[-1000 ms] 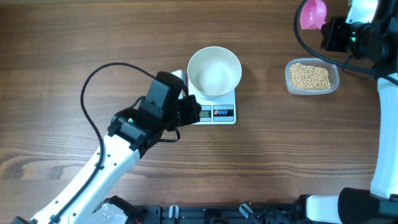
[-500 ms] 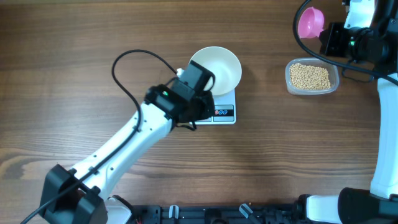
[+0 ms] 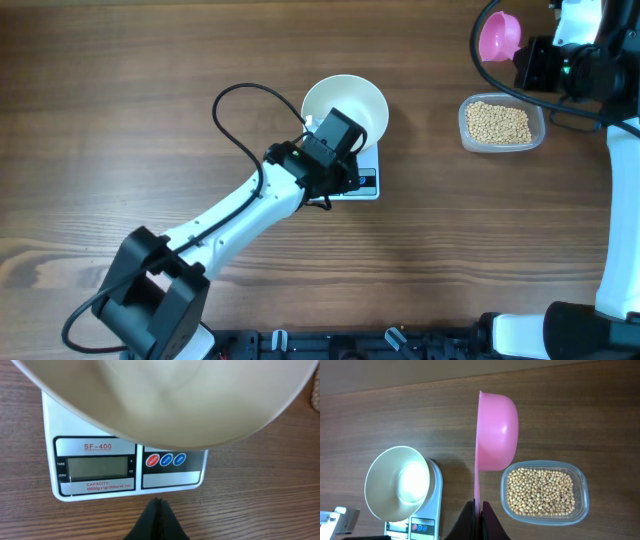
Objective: Scoop item into bowl and weigh 150g on scale
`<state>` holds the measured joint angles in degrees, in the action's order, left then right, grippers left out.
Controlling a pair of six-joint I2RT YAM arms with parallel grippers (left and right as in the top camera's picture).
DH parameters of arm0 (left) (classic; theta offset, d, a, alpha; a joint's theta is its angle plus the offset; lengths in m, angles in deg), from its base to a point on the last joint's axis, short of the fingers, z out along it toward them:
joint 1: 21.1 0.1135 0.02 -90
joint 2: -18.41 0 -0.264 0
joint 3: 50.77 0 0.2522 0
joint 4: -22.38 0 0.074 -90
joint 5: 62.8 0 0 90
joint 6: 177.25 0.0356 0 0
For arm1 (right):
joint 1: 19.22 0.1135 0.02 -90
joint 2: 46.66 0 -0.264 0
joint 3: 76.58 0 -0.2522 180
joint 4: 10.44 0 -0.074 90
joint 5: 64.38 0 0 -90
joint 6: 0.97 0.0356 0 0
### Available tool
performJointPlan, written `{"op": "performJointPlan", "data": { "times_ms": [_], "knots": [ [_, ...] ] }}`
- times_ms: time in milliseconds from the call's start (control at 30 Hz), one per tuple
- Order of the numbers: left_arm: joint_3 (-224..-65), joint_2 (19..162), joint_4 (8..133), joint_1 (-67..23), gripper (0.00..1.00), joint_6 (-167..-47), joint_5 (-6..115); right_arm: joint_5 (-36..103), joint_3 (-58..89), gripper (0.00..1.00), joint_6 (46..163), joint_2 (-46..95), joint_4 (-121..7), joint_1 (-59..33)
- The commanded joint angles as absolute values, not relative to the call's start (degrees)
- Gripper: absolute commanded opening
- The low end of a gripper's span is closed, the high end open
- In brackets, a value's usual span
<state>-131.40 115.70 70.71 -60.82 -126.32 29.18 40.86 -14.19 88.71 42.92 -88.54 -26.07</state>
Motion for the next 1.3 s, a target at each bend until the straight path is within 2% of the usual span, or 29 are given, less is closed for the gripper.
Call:
{"op": "performJointPlan", "data": {
  "times_ms": [0,233,667,900,1267],
  "knots": [
    [-128.43,116.80,67.65,-61.13,0.04,-125.01,28.41,41.10,-14.47,0.04,87.60,43.20,-88.14,-25.83],
    [-123.69,116.80,57.05,-61.19,0.04,-121.51,27.54,41.12,-14.47,0.04,87.55,43.18,-87.22,-25.83],
    [-120.61,119.90,46.78,-63.01,0.04,-118.93,27.06,41.10,-14.47,0.04,87.53,43.20,-86.63,-25.83],
    [-120.61,121.82,47.35,-62.99,0.04,-118.95,21.70,41.10,-14.47,0.04,87.51,43.20,-86.61,-25.83],
    [-120.61,122.81,46.41,-63.01,0.04,-118.99,23.95,40.47,-14.47,0.04,87.53,43.18,-86.35,-25.83]
  ]
}}
